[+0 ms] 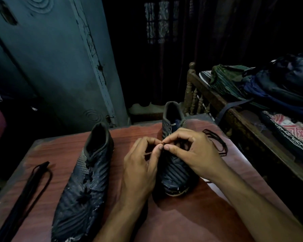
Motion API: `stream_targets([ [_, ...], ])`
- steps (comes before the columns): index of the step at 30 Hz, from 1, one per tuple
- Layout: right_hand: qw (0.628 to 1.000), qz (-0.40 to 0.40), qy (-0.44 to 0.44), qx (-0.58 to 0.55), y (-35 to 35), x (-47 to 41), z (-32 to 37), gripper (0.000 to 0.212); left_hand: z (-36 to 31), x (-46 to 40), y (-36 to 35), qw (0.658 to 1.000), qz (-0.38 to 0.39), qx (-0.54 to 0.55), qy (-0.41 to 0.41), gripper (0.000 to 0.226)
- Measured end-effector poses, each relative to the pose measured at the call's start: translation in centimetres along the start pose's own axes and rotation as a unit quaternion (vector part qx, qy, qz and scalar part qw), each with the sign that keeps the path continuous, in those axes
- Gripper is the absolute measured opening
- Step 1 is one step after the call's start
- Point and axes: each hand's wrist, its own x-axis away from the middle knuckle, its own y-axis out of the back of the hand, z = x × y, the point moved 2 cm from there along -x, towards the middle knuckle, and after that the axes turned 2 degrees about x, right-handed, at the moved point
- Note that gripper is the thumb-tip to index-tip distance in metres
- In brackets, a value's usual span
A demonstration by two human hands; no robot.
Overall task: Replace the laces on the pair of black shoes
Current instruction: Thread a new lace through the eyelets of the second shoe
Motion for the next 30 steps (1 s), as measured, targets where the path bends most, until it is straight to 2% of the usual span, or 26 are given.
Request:
stream_targets([
  [3, 1.000, 0.002, -0.018, -0.015, 0.1, 0.1, 0.1, 0.012, 0.1, 0.1, 0.2, 1.000, -0.012, 0.022, 0.009, 0.009],
  [8, 0.999, -0.007, -0.003, 0.048, -0.2, 0.2, -0.4, 0.013, 0.6, 0.5, -0.1, 0.994, -0.004, 0.098, 0.049, 0.009],
  [11, 0.993, -0.007, 0.037, 0.110, -0.6, 0.3, -0.6, 0.011, 0.7, 0.5, -0.1, 0.993, 0.012, 0.101, 0.063, 0.029],
  [14, 0.992, -0.006, 0.038, 0.121, -0.9, 0.8, -0.5, 0.015, 0.3, 0.5, 0.0, 0.996, 0.033, 0.075, 0.045, 0.048],
  [16, 0.994, -0.035, 0.031, 0.097, -0.8, 1.4, 0.3, 0.013, -0.1, 0.7, 0.3, 0.998, 0.045, 0.028, 0.020, 0.049],
  [21, 0.987, -0.157, 0.010, -0.033, 1.2, 3.6, 4.3, 0.008, -1.4, 1.7, -0.1, 0.989, 0.105, -0.104, -0.023, 0.035],
  [26, 0.964, -0.225, 0.027, -0.137, 5.7, 6.3, 11.4, 0.004, -2.3, 3.2, -0.1, 0.984, 0.110, -0.142, 0.008, 0.032],
  [30, 0.956, -0.240, 0.040, -0.161, 7.9, 8.4, 15.4, 0.005, -4.1, 5.0, 0.2, 0.982, 0.128, -0.136, 0.015, 0.029],
])
